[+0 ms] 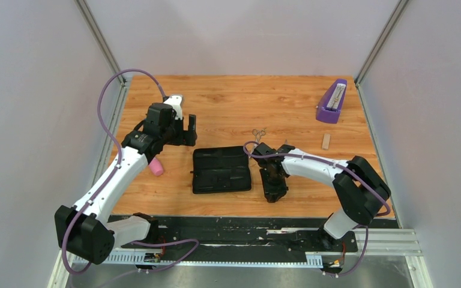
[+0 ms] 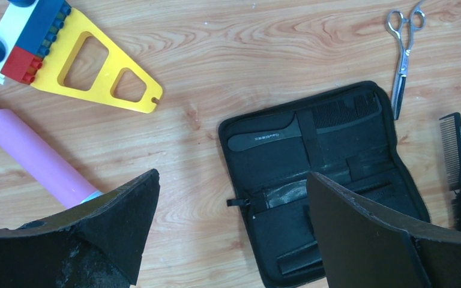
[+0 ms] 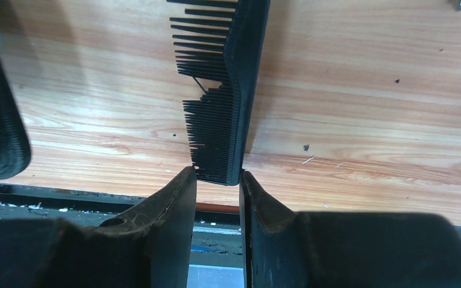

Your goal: Sort the hair-cutting tools

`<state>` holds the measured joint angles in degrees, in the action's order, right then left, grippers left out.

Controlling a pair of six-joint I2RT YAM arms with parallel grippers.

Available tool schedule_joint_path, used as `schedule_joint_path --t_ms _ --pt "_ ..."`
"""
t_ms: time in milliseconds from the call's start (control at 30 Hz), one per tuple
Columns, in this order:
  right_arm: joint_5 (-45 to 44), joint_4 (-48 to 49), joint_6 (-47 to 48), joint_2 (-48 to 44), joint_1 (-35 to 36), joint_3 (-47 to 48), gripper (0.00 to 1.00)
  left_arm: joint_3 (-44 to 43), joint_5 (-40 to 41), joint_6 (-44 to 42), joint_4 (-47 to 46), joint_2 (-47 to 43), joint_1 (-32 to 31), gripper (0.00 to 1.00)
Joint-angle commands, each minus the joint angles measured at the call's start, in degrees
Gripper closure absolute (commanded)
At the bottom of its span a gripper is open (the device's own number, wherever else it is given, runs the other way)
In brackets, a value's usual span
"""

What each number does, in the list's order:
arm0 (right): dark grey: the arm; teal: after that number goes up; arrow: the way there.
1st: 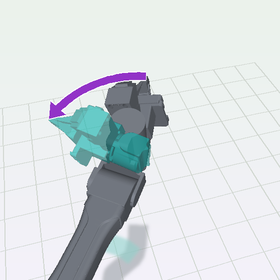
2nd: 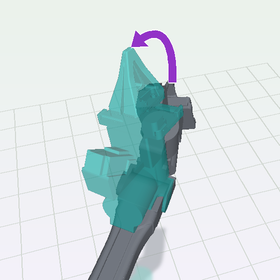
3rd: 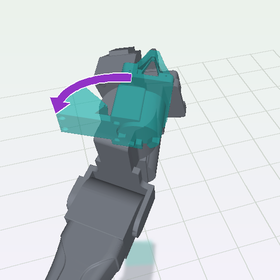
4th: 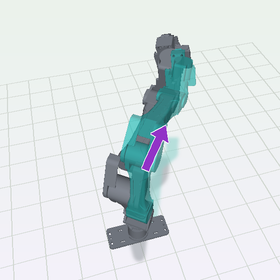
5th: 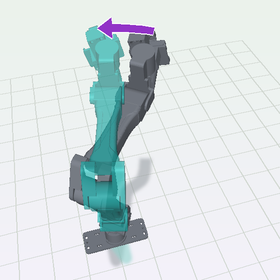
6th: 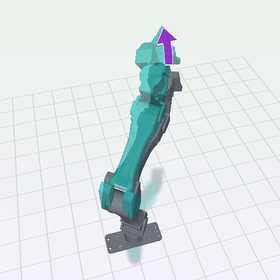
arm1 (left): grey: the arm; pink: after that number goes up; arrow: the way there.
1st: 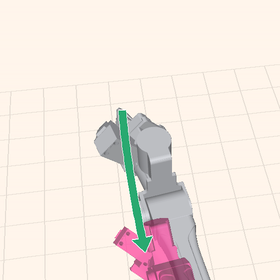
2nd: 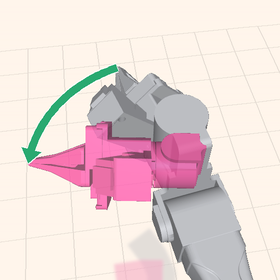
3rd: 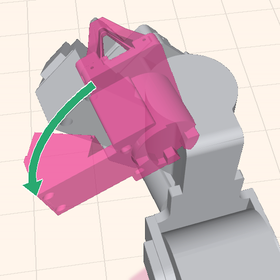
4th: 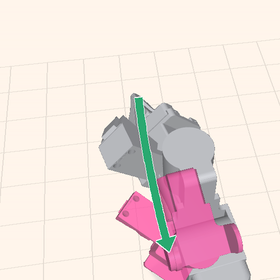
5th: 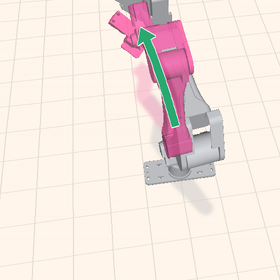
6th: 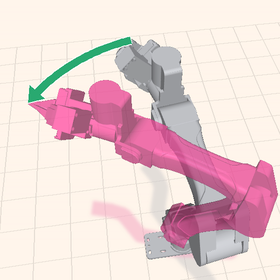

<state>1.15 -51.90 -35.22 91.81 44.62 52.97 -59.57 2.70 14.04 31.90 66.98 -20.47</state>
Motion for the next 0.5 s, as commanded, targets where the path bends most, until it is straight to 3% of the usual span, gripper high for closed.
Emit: schedule_joint_path --t_ms 0,233,467 --pt "-3.3 1.8 0.9 -3.8 0.1 2.3 1.0 -0.2 -2.3 1.9 -2.5 -1.0 0.3 0.0" --pt "-5.0 1.6 1.6 -6.9 0.1 2.7 1.0 0.4 -6.0 3.2 -3.6 -0.9 0.3 0.0" --pt "-4.9 3.5 5.7 -10.2 0.1 4.5 1.0 2.1 -16.3 9.0 -9.1 1.3 0.1 0.0"
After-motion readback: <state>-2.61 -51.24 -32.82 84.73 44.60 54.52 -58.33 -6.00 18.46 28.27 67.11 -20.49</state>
